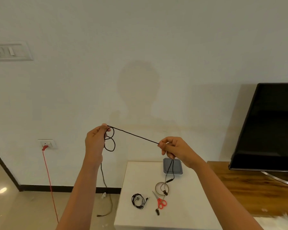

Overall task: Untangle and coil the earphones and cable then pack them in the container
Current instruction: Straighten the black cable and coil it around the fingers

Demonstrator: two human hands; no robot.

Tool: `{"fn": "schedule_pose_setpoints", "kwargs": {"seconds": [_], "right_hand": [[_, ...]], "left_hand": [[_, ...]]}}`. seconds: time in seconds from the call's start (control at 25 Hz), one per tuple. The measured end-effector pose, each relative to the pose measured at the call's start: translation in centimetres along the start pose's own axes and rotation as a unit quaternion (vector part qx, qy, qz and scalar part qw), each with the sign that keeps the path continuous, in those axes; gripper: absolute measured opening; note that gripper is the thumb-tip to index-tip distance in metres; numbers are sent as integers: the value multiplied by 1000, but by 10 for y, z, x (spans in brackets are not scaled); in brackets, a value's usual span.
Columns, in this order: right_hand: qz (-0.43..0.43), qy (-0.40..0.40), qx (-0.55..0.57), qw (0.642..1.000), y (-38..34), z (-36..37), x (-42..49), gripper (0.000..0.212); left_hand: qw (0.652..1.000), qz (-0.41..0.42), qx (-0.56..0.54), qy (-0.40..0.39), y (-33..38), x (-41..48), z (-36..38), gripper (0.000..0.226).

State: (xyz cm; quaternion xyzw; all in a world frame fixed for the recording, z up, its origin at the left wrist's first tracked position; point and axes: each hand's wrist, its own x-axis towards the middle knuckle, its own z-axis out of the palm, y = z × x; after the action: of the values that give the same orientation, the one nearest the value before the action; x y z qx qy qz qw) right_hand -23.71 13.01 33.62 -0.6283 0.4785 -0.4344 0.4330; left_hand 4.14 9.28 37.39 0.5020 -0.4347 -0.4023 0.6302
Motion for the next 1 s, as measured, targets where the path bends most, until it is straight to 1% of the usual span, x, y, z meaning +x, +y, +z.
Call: {"fn": "schedule_pose_setpoints", "kwargs": {"seconds": [0.12, 0.2, 0.28, 0.36, 0.44, 0.48, 0.56, 0.64, 0.68, 0.72, 0.8, 0.92, 1.0], "right_hand": [[-7, 68, -6, 998, 19, -1, 4, 11], [-11, 101, -34, 994, 34, -3, 2, 6], [-5, 145, -81, 986, 49, -3, 0, 12], [7, 170, -104, 980, 57, 1, -4, 17], [11, 169, -99, 981, 54, 8, -5, 16], [11, 165, -83, 983, 50, 11, -5, 13], [4, 150, -40, 988, 36, 17, -5, 8], [-13, 136, -3, 991, 21, 22, -6, 7], [-20, 129, 13, 991, 14, 24, -7, 8], [-23, 120, 25, 992, 8, 25, -8, 9], [-22, 101, 35, 994, 1, 26, -9, 12], [-8, 89, 45, 995, -1, 31, -9, 18], [-2, 73, 55, 996, 0, 35, -11, 21]], "left_hand": [[999, -29, -30, 8, 5, 3, -1, 31], [997, -35, -62, 27, 8, 5, -4, 31], [993, -44, -98, 50, 10, 7, -4, 31], [989, -53, -130, 54, 9, 4, 2, 31], [989, -72, -126, 26, 3, -5, 18, 33], [992, -85, -96, -8, -1, -12, 27, 34], [989, -104, 20, -106, -13, -31, 47, 40], [965, -90, 147, -196, -26, -48, 64, 51], [954, -79, 177, -229, -31, -55, 71, 55], [948, -70, 178, -254, -35, -61, 76, 57], [951, -68, 139, -268, -38, -66, 84, 52], [963, -102, 92, -233, -38, -65, 89, 34], [968, -115, 75, -210, -38, -62, 88, 27]]}}
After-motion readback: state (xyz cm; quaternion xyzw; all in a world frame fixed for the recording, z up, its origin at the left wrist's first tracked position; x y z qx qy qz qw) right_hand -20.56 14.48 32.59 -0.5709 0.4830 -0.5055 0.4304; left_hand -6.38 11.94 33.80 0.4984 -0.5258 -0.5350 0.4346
